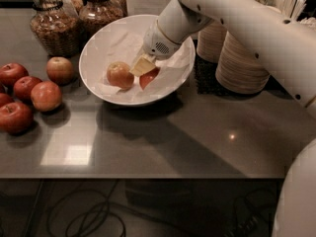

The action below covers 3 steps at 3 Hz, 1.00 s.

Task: Pick apple from white bowl

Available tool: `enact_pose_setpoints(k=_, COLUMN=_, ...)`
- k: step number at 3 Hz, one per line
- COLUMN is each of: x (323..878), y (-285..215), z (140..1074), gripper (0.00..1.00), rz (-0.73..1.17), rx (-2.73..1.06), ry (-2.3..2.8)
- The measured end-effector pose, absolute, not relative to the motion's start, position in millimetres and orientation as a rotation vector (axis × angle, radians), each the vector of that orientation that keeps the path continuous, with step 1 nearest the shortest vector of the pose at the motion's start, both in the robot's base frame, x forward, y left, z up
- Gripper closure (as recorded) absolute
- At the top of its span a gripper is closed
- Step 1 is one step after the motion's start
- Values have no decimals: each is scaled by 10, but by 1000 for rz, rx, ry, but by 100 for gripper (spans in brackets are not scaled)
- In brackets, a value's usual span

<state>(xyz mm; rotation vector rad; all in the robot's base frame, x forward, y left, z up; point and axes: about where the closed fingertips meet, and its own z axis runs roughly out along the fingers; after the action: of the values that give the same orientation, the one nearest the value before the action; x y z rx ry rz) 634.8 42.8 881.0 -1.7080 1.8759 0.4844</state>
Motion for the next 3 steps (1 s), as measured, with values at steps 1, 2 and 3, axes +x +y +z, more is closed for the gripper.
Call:
enact_pose_setpoints(k=1, x=6233, y=619, z=8894, gripper=58, rz=467, rx=-1763, ry=1836)
enact_pose_setpoints(k=2, x=6233, y=619, z=8897, gripper=35, rz=467, rx=-1763, ry=1836)
enact_pose_setpoints(k=3, x=6233, y=619, z=8896, gripper=12, rz=467, rx=-1763, ry=1836)
